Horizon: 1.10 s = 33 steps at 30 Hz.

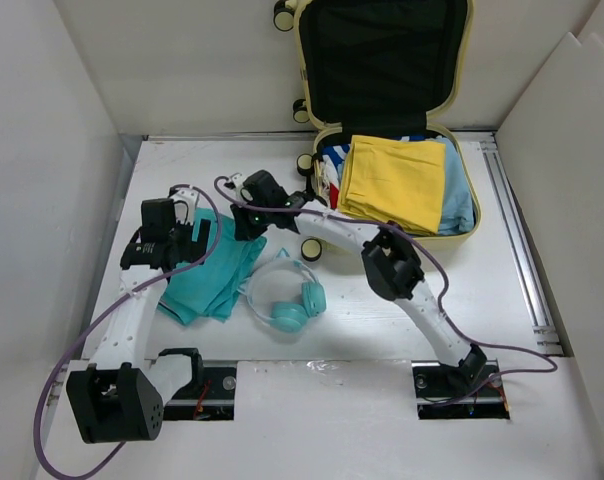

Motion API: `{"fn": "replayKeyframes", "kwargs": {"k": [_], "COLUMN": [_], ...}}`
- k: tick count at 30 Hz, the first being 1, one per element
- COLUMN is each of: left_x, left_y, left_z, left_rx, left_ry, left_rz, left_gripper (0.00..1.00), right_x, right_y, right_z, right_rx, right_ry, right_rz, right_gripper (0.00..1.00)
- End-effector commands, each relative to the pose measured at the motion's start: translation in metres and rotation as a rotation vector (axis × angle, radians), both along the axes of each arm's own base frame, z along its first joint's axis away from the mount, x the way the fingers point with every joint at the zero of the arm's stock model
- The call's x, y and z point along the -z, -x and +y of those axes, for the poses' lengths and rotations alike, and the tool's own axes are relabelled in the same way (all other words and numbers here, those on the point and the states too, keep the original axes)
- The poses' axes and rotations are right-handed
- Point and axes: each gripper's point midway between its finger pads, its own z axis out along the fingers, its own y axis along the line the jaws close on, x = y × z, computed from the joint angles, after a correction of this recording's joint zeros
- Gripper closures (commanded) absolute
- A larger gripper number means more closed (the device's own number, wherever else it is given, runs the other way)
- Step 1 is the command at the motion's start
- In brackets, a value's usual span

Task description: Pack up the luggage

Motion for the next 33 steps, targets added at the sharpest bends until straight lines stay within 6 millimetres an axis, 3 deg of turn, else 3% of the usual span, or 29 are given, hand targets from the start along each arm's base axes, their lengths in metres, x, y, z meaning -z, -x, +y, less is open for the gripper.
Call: {"fn": "replayKeyframes", "kwargs": {"k": [1, 3, 5, 6, 8, 9, 11, 12, 13, 14, 15, 16, 18, 19, 20, 21, 22, 25, 26, 29, 30, 33], "left_x": [-0.029, -0.036, -0.037, -0.039, -0.042, -0.043, -0.043, -0.045, -0.045, -0.047, -0.047, -0.047, -0.048, -0.046, -0.046, -0.046, -0.045, -0.042, -0.042, -0.043, -0.048, -0.049], "left_y": [-0.015, -0.016, -0.018, -0.019, -0.019, -0.020, -0.020, -0.022, -0.022, -0.024, -0.024, -0.024, -0.026, -0.027, -0.027, -0.027, -0.029, -0.030, -0.030, -0.033, -0.035, -0.036], "left_z": [0.001, 0.001, 0.001, 0.002, 0.003, 0.004, 0.004, 0.004, 0.004, 0.005, 0.005, 0.005, 0.000, 0.000, 0.000, 0.000, -0.002, -0.004, -0.005, -0.006, -0.010, -0.010], "left_rx": [-0.022, -0.022, -0.022, -0.029, -0.022, -0.029, -0.029, -0.029, -0.029, -0.029, -0.029, -0.029, -0.011, -0.011, -0.011, -0.011, -0.005, 0.005, 0.005, 0.013, 0.023, 0.024], "left_ry": [0.012, 0.012, 0.012, 0.006, -0.002, -0.009, -0.009, -0.009, -0.009, -0.009, -0.009, -0.009, -0.001, -0.001, -0.001, -0.001, 0.005, 0.006, 0.006, 0.013, 0.014, 0.014], "left_rz": [-0.108, -0.128, -0.139, -0.148, -0.156, -0.165, -0.165, -0.175, -0.175, -0.185, -0.185, -0.185, -0.195, -0.186, -0.186, -0.186, -0.186, -0.175, -0.175, -0.176, -0.187, -0.196], "left_gripper": [0.12, 0.12, 0.12, 0.12, 0.12, 0.12, 0.12, 0.12, 0.12, 0.12, 0.12, 0.12, 0.12, 0.12, 0.12, 0.12, 0.12, 0.12, 0.12, 0.12, 0.12, 0.12], "right_x": [-0.110, -0.148, -0.161, -0.188, -0.205, -0.222, -0.234, -0.222, -0.245, -0.246, -0.247, -0.248, -0.245, -0.228, -0.243, -0.242, -0.241, -0.222, -0.205, -0.179, -0.158, -0.133], "right_y": [-0.030, -0.036, -0.044, -0.043, -0.059, -0.057, -0.062, -0.071, -0.068, -0.069, -0.078, -0.070, -0.067, -0.069, -0.061, -0.058, -0.062, -0.051, -0.053, -0.057, -0.058, -0.060], "right_z": [-0.024, -0.036, -0.052, -0.063, -0.096, -0.113, -0.141, -0.168, -0.187, -0.203, -0.232, -0.253, -0.288, -0.319, -0.339, -0.356, -0.387, -0.433, -0.461, -0.502, -0.511, -0.541], "right_rx": [0.103, 0.132, 0.170, 0.191, 0.278, 0.300, 0.353, 0.395, 0.431, 0.462, 0.514, 0.545, 0.600, 0.654, 0.689, 0.719, 0.790, 0.875, 0.937, 1.027, 1.047, 1.143], "right_ry": [-0.041, -0.082, -0.063, -0.071, -0.060, -0.078, -0.094, -0.062, -0.099, -0.097, -0.084, -0.085, -0.066, -0.030, -0.047, -0.040, -0.036, -0.023, 0.001, 0.024, 0.040, 0.046], "right_rz": [-0.224, -0.282, -0.337, -0.389, -0.423, -0.441, -0.441, -0.425, -0.446, -0.439, -0.441, -0.437, -0.434, -0.413, -0.440, -0.440, -0.444, -0.419, -0.406, -0.393, -0.374, -0.334], "right_gripper": [1.00, 1.00, 1.00, 1.00, 1.00, 1.00, 1.00, 1.00, 1.00, 1.00, 1.00, 1.00, 1.00, 1.00, 1.00, 1.00, 1.00, 1.00, 1.00, 1.00, 1.00, 1.00]}}
